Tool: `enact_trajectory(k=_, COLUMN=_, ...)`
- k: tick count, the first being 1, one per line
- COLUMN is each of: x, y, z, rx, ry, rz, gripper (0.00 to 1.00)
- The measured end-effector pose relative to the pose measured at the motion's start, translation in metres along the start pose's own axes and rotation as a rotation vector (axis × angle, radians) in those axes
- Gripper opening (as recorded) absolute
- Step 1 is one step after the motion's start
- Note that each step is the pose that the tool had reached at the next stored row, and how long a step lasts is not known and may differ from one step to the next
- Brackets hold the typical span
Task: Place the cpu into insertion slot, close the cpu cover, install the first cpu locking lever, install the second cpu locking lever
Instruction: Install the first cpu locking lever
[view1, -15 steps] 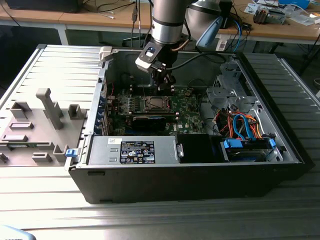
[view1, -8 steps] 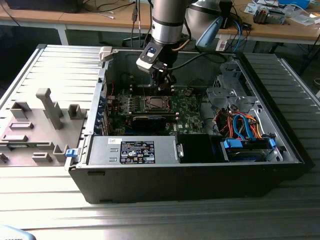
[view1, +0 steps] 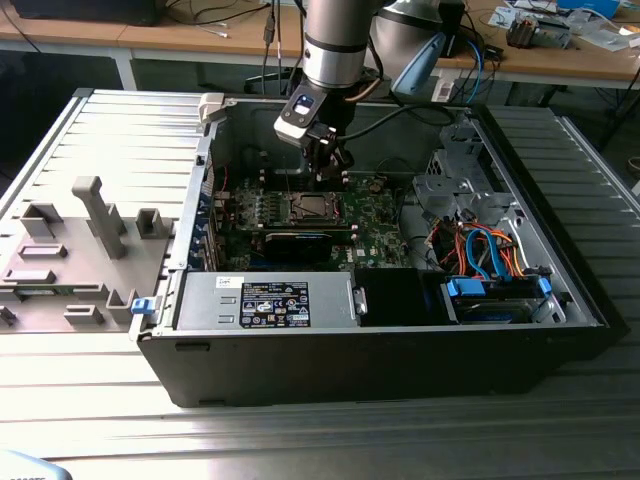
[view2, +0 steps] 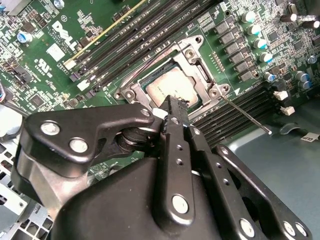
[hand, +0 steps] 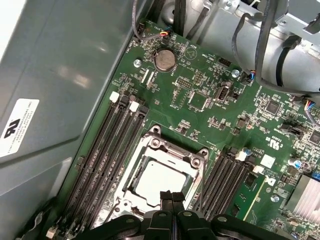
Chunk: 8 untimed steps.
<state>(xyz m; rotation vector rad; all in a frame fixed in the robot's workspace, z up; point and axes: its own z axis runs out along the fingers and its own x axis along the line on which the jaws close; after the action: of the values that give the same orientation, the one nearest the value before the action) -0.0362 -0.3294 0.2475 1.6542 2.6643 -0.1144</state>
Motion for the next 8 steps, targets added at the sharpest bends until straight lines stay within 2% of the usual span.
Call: enact_trajectory(k=8, x=0.0, y=0.0, z=0.0, rx=-0.0004, ry=-0.0007, rz=-0.011, gripper=0.11)
